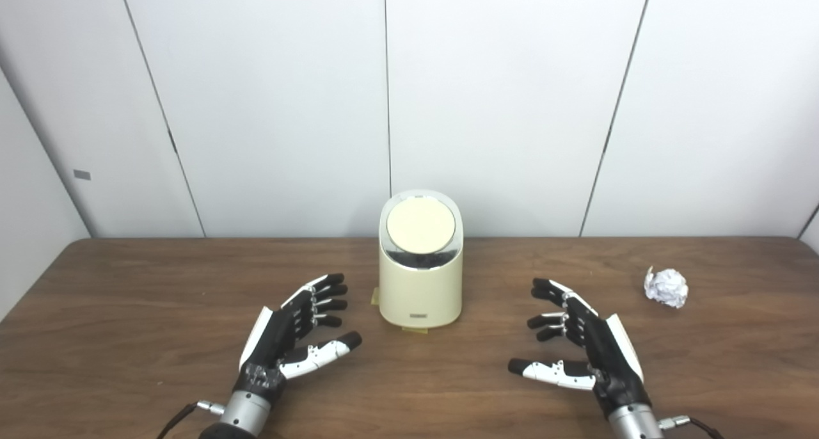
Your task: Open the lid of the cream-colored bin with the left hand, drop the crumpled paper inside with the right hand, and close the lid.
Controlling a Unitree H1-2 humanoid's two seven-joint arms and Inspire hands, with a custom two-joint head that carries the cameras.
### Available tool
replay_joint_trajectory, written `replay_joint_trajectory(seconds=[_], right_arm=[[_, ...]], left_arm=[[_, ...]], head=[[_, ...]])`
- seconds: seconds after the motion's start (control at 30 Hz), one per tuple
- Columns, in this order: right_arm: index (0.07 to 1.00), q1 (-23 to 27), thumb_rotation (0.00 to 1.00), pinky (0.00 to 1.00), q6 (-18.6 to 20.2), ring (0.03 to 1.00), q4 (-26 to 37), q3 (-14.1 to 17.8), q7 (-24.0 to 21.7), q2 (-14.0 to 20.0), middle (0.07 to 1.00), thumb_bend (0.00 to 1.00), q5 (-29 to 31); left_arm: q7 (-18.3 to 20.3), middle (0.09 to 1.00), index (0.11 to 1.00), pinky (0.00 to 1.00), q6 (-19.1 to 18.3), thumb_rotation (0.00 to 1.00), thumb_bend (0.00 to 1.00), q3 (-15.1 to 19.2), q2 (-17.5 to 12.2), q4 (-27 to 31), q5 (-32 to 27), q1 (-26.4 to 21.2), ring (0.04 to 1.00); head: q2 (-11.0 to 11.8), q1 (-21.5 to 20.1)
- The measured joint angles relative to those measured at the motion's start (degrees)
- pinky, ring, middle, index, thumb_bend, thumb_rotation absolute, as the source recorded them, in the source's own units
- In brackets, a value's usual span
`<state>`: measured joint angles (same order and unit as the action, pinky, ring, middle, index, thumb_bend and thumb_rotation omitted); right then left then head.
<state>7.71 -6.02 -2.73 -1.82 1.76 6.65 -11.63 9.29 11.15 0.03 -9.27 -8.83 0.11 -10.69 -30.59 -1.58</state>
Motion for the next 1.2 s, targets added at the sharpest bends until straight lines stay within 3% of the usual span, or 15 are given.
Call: replay_joint_trajectory(seconds=[0.37,0.47,0.7,0.83,1.03,1.2], right_arm=[[0.809,0.00,0.13,0.53,-0.04,0.621,0.00,-0.01,0.01,0.00,0.806,0.82,-0.05],[0.812,0.00,0.14,0.53,-0.04,0.624,0.00,-0.01,0.01,0.00,0.810,0.82,-0.05],[0.812,0.01,0.11,0.54,-0.33,0.629,-0.45,0.01,-0.14,0.06,0.816,0.81,0.13],[0.809,0.03,0.15,0.55,-0.35,0.632,-0.70,0.08,-0.11,0.06,0.812,0.82,0.09],[0.814,0.07,0.15,0.54,-0.35,0.631,-0.72,0.08,-0.10,0.05,0.815,0.81,0.05],[0.813,0.07,0.14,0.54,-0.34,0.628,-0.72,0.08,-0.11,0.06,0.814,0.82,0.03]], left_arm=[[-0.01,0.823,0.867,0.70,-0.09,0.23,0.78,0.00,0.01,0.03,0.00,0.00,0.776],[-0.32,0.828,0.868,0.68,-0.08,0.28,0.81,-0.01,0.03,0.03,0.28,0.00,0.777],[-5.05,0.888,0.914,0.82,0.82,0.39,0.83,0.67,2.57,0.01,2.99,-0.93,0.863],[-7.51,0.916,0.936,0.89,0.44,0.40,0.80,0.59,3.57,0.01,6.13,-4.72,0.904],[-8.66,0.919,0.940,0.80,-3.46,0.34,0.82,0.53,3.56,-0.21,7.15,-13.48,0.898],[-8.80,0.930,0.947,0.77,-6.24,0.32,0.81,-1.05,3.46,-2.06,9.22,-17.34,0.928]], head=[[0.17,0.00],[0.61,-0.26],[0.97,0.26],[1.05,0.35],[1.14,0.26],[1.32,0.26]])
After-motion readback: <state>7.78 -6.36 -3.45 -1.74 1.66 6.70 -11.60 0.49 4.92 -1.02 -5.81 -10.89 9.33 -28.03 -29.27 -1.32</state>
